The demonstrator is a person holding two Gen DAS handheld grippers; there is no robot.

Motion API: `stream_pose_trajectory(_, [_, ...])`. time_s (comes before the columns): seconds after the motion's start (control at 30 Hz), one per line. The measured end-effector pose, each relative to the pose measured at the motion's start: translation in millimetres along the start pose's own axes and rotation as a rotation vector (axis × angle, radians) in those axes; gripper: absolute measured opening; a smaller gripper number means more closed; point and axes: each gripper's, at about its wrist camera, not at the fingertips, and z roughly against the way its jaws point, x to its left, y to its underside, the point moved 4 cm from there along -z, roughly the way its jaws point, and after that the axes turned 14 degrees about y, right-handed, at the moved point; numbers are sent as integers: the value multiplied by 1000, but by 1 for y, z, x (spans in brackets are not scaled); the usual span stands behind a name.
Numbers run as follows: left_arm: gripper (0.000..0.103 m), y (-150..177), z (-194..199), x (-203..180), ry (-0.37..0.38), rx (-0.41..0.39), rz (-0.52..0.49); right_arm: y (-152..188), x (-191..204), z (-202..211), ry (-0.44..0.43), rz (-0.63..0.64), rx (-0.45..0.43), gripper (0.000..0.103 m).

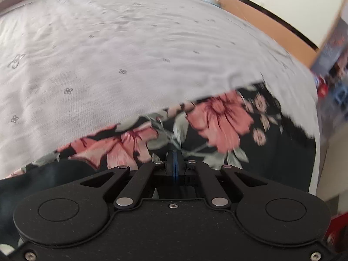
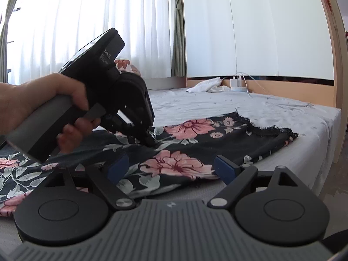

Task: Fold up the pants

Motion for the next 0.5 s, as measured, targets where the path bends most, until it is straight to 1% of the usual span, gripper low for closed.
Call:
stream_pose_trajectory(0.1, [4, -7, -4, 0, -87, -28, -48, 2, -4, -4, 6, -22, 26, 93])
stream_pose_trajectory(0.17, [4, -13, -6, 1, -124, -38, -27, 2, -7, -4, 11, -36, 28, 93])
stream_pose_trajectory(0.23, [6, -16, -4, -7, -167, -39, -54, 3, -9, -3, 12, -42, 29, 93])
stream_pose_trajectory(0.27, [7, -15, -1, -15, -177, -42, -91, 4, -10, -3, 12, -41, 32, 93])
stream_pose_trajectory(0.37, [15, -6, 13, -36, -141, -49, -175, 5, -10, -3, 15, -29, 35, 93])
stream_pose_trajectory(0.4, [15, -1, 19, -42, -136, -51, -199, 6, -10, -3, 15, -25, 37, 93])
stream_pose_trajectory(0.5, [15, 21, 41, -49, -177, -60, -248, 5, -11, -8, 21, -24, 53, 93])
